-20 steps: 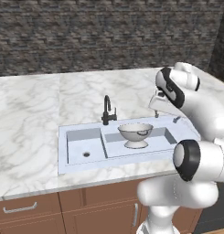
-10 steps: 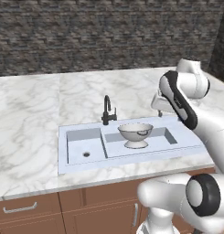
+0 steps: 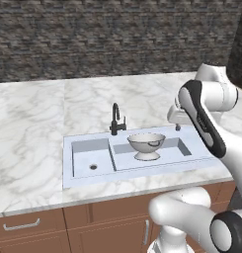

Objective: Place the glass cup in the left basin and the colander in the right basin of the sink.

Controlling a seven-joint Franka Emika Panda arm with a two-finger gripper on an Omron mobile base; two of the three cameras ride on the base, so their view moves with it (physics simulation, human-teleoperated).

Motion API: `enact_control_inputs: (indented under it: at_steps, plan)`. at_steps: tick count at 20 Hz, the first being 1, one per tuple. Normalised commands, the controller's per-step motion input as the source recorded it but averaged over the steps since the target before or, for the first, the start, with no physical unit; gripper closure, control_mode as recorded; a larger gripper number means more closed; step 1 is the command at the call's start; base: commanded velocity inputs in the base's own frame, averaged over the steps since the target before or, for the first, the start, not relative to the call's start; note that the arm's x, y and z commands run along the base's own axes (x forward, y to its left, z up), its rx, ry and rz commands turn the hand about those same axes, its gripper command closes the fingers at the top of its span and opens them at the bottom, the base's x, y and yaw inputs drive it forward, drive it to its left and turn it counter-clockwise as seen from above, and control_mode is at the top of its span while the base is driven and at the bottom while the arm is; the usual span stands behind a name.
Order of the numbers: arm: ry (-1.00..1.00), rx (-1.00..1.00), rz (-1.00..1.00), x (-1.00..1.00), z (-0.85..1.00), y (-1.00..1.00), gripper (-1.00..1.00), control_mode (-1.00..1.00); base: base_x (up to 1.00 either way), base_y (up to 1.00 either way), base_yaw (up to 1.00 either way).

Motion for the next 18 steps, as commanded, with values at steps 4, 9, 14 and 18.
enact_control_inputs:
  at_steps: [4,9,14,18]
  plan:
    - [0.00,-0.06,0.13,-0.47,0.17,0.13,-1.00,-1.00,0.00,0.00,0.00]
    - [0.00,-0.06,0.12,-0.50,0.16,0.15,-1.00,-1.00,0.00,0.00,0.00]
    - [0.00,-0.07,0.13,-0.41,0.11,0.20,-1.00,-1.00,0.00,0.00,0.00]
    - [0.00,-0.05,0.15,-0.24,0.02,0.20,-1.00,-1.00,0.00,0.00,0.00]
